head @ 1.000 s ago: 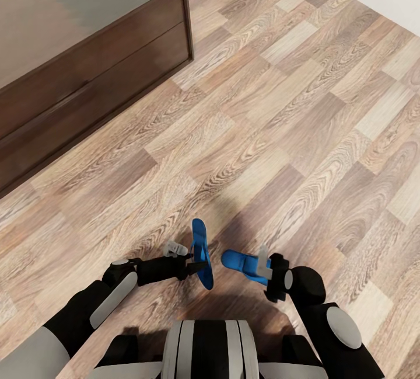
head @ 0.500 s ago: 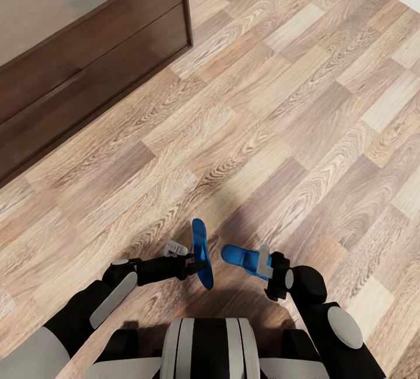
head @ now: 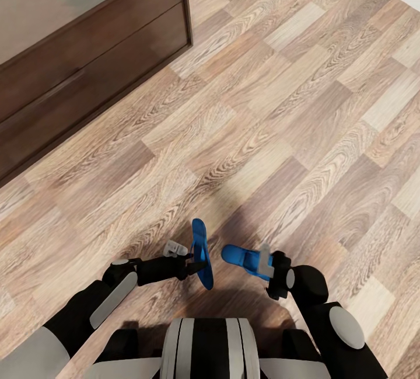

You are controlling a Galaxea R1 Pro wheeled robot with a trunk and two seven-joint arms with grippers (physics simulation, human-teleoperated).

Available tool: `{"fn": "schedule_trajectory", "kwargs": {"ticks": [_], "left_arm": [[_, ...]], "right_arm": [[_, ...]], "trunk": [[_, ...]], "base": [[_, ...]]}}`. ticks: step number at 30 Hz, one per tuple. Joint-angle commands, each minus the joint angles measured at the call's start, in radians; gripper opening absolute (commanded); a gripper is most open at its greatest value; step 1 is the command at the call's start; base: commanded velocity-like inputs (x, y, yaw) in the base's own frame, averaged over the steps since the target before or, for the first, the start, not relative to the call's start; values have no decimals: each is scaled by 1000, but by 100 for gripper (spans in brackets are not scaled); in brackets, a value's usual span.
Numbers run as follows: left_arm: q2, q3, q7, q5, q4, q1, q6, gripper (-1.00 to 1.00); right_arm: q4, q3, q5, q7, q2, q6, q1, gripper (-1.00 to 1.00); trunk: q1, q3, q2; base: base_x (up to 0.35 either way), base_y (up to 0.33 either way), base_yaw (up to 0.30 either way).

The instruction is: In the bedroom, move the book from the bed onto either nightstand, and place the two sandals side by side next to the bed.

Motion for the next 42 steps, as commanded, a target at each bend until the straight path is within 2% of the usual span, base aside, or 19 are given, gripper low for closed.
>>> {"fn": "schedule_trajectory", "kwargs": {"ticks": [1,3,7,14,21,42], "left_arm": [[1,-1,2,11,-1,-1,8,-100],[1,-1,2,11,-1,-1,8,-100],[1,-1,2,11,-1,-1,8,-100],[1,-1,2,11,-1,-1,8,-100],[1,-1,1,11,-2,-1,8,-100],[1,-1,1,11,-2,-1,8,-100]], "right_arm": [[-1,2,4,5,-8,8,-1,100],[-3,1,4,5,-25,8,-1,100],[-11,1,4,1,-31,8,-1,100],[-30,1,6,-2,-33,8,-1,100],[-37,1,28,-3,-32,9,-1,100],[-37,2,30,-11,-31,9,-2,100]], "trunk": [[0,0,0],[0,0,0],[0,0,0],[0,0,0],[0,0,0],[5,0,-3]], "base": [[0,0,0],[0,0,0],[0,0,0],[0,0,0],[0,0,0],[0,0,0]]}}
